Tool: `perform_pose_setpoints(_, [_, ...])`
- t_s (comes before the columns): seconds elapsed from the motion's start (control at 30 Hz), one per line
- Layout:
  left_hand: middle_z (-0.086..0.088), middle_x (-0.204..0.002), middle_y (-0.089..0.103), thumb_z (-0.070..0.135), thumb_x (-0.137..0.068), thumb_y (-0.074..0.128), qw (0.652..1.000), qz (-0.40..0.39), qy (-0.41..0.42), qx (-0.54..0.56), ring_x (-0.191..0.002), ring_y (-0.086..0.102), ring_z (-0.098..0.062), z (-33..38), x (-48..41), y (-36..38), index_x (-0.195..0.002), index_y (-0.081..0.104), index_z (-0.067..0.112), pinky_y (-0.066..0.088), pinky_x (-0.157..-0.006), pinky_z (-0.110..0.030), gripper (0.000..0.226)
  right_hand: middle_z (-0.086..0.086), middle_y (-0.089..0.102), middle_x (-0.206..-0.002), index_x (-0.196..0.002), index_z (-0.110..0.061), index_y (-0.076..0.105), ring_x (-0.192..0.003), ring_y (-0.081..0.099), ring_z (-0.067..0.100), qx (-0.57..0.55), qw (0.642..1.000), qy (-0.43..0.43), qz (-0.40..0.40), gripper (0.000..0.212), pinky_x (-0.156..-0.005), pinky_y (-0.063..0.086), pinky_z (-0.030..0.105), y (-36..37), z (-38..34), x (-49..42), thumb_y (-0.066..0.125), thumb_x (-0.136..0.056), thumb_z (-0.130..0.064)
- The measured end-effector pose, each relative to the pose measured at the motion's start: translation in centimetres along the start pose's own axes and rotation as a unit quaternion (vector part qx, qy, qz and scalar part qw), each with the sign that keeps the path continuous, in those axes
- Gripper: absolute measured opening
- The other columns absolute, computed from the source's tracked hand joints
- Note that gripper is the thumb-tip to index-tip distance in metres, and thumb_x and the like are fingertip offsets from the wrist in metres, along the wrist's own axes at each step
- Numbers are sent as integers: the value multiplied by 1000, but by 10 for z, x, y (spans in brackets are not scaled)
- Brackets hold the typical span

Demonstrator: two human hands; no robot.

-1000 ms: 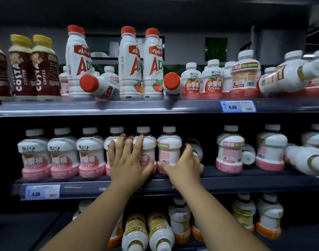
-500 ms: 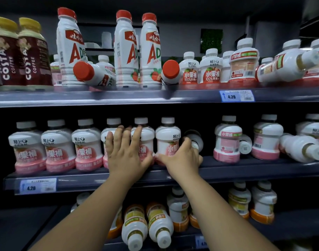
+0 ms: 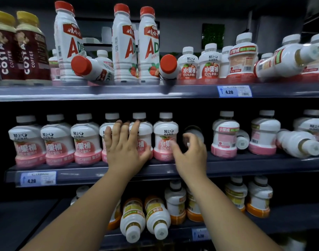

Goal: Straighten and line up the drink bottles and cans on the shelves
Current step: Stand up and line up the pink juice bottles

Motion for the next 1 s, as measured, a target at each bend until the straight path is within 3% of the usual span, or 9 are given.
perform_pose_setpoints(0.1, [-6,-136,48,59,-72,54,1000,0,1,-4,-142,26,-32,0,0,2,-148,36,23,4,-121,-51,86,11,58,-118,-120,-10,60,-107,55,33,71,996,-19,43,46,-87,47,42,-19,21,-13,73,-85,-36])
perform_pose_setpoints(0.27, [-8,-134,48,60,-71,50,1000,9,-4,-8,-141,27,-34,1,0,2,-146,36,22,3,-120,-50,86,7,53,-121,-121,-15,55,-107,57,32,178,983,35,-25,58,-74,47,39,-11,32,-30,76,-79,-49])
perform_pose_setpoints(0.4, [-9,-133,49,60,-71,51,1000,11,-1,-6,-141,28,-35,2,1,0,-146,39,20,4,-120,-50,86,5,54,-118,-116,-17,49,-102,61,31,203,975,85,-34,52,-68,39,35,-7,34,-36,74,-82,-47])
perform_pose_setpoints(0.53, [-10,-133,49,59,-71,51,1000,8,1,-9,-140,28,-36,2,0,-1,-146,39,20,5,-120,-51,85,6,61,-111,-111,-16,49,-97,61,33,121,989,78,17,45,-72,44,37,-12,38,-29,75,-80,-34])
perform_pose_setpoints(0.7, [-10,-134,49,58,-71,51,1000,8,0,-11,-141,27,-36,1,1,0,-146,38,19,7,-120,-53,85,-3,59,-97,-101,-27,45,-88,58,20,-94,990,58,92,43,-74,47,33,-40,29,-36,81,-77,-31])
perform_pose_setpoints(0.8, [-10,-132,50,59,-71,51,1000,16,1,-10,-141,29,-36,2,1,0,-145,39,19,9,-120,-54,85,-12,59,-94,-103,-24,51,-83,56,2,-187,975,35,113,34,-72,42,16,-58,9,-56,78,-83,-30])
perform_pose_setpoints(0.9, [-10,-129,51,58,-70,50,1000,23,1,-4,-140,30,-37,2,1,-1,-144,41,18,10,-120,-54,85,-15,60,-96,-112,-20,56,-84,57,-2,-202,976,44,70,33,-78,45,21,-54,1,-72,72,-88,-35])
perform_pose_setpoints(1.0, [-10,-131,51,57,-71,51,1000,22,3,0,-140,30,-36,2,2,-1,-144,41,18,10,-119,-54,84,1,62,-123,-132,-16,51,-110,59,19,-97,991,73,-63,66,-93,47,31,-29,10,-76,76,-80,-48])
Point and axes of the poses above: each hand's wrist, its own x-axis away from the middle knuckle, its own y-axis out of the palm, z = x × y, the point moved 6 cm from there along -x, towards the middle knuckle
